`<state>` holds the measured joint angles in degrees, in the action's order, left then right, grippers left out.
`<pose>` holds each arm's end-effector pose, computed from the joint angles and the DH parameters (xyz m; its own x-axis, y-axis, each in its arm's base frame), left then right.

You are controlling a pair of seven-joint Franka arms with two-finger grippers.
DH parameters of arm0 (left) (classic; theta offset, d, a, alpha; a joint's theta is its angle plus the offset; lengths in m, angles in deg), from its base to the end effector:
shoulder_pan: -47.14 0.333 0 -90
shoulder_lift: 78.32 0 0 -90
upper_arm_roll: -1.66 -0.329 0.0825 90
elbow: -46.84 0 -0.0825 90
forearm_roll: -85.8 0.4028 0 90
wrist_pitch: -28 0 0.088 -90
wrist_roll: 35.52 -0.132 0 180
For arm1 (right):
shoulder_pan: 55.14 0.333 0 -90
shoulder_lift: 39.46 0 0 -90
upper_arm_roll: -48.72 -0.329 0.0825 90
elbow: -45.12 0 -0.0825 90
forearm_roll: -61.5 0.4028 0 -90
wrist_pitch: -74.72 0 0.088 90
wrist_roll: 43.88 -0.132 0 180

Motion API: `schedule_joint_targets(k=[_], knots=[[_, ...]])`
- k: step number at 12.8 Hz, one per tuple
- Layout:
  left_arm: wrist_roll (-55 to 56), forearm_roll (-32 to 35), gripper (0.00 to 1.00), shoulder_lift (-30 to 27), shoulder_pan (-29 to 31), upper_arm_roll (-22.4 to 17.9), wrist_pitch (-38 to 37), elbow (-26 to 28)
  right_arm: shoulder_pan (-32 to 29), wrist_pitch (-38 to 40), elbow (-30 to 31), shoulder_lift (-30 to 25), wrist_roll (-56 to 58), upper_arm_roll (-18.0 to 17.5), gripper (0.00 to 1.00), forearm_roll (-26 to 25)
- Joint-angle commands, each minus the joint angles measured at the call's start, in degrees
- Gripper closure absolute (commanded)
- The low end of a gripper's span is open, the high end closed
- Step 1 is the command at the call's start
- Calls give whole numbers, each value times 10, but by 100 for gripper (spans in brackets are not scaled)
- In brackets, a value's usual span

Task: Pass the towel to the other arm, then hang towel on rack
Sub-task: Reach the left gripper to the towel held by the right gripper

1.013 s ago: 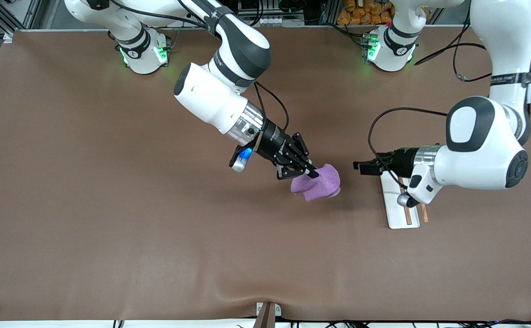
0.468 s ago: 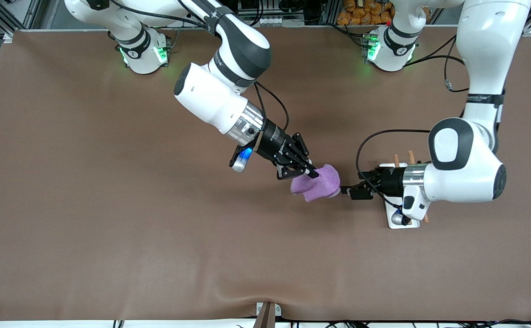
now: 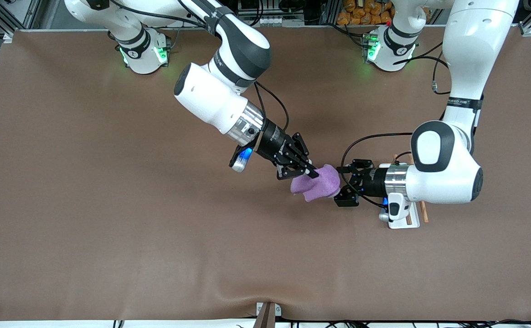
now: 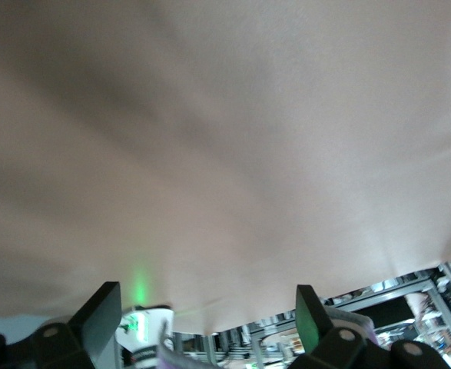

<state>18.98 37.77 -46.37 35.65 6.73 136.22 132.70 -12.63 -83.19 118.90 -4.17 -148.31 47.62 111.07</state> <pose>0.6719 -0.2653 0.3421 0.4294 0.5506 -0.7159 0.8762 -0.4461 0.1825 0.6125 0.5439 0.4688 0.0298 -0.5820 -0.8126 -0.9255 0.2910 -0.2424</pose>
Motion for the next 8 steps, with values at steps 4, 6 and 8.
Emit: schedule_joint_targets(k=[4, 6, 8], knots=[[92, 7, 0, -13, -5, -3, -43, -9, -1, -2, -19, 11, -16, 0, 100, 3], [129, 7, 8, -13, -10, -2, -53, -9, -1, -2, -19, 11, -16, 0, 100, 3], [133, 6, 32, -13, -5, -3, -66, -9, -1, -2, -19, 11, -16, 0, 100, 3]])
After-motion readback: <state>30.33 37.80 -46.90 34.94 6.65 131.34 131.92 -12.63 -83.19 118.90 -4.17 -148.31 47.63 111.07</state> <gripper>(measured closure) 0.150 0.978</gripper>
